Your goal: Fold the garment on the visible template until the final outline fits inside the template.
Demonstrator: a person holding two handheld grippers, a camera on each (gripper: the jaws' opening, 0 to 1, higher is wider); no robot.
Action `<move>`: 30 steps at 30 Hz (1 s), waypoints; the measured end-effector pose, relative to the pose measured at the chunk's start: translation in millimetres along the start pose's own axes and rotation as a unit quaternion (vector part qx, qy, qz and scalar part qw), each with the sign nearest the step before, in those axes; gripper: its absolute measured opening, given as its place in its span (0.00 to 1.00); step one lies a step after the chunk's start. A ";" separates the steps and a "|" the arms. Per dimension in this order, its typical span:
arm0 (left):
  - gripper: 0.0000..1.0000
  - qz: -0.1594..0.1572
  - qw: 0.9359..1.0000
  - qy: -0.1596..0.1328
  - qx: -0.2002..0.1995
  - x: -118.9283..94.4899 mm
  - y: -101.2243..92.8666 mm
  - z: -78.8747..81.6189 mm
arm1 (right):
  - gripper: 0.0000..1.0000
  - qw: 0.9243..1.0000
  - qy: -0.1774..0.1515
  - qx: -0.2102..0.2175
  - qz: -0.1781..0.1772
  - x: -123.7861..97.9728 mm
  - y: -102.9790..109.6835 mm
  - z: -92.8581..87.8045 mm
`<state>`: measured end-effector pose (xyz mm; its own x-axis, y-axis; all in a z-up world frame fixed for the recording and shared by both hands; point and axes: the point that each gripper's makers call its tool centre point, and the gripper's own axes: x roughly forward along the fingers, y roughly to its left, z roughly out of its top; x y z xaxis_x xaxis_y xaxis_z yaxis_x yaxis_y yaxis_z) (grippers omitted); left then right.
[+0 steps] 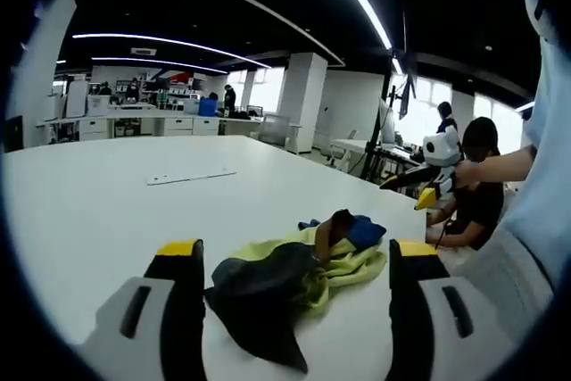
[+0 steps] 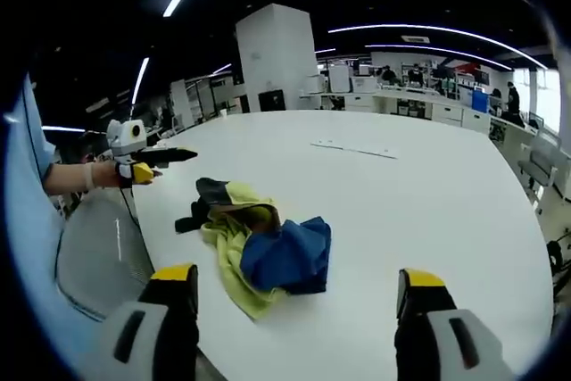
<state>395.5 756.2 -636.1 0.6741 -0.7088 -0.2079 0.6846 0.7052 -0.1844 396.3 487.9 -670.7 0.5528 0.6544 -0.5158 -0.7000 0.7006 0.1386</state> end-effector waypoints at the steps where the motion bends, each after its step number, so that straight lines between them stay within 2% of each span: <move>1: 0.82 -0.002 1.000 0.001 0.000 0.7 -0.9 -0.5 | 0.93 1.000 0.000 0.000 0.000 -0.1 -0.1 -0.4; 10: 0.81 -0.008 1.000 0.005 -0.001 1.3 -5.0 -3.3 | 0.92 1.000 0.000 0.003 -0.001 0.3 1.4 -3.0; 25: 0.80 0.004 1.000 0.010 0.001 -4.6 3.0 -3.6 | 0.91 1.000 -0.011 0.012 0.000 3.4 5.2 -2.5; 30: 0.79 0.007 1.000 0.005 -0.004 -4.0 3.6 -0.8 | 0.91 1.000 -0.007 0.013 0.003 5.2 8.9 -9.4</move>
<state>395.0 761.6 -636.7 0.6814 -0.6979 -0.2202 0.6721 0.7159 -0.1891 388.7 494.9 -680.2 0.5554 0.6621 -0.5032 -0.6913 0.7039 0.1630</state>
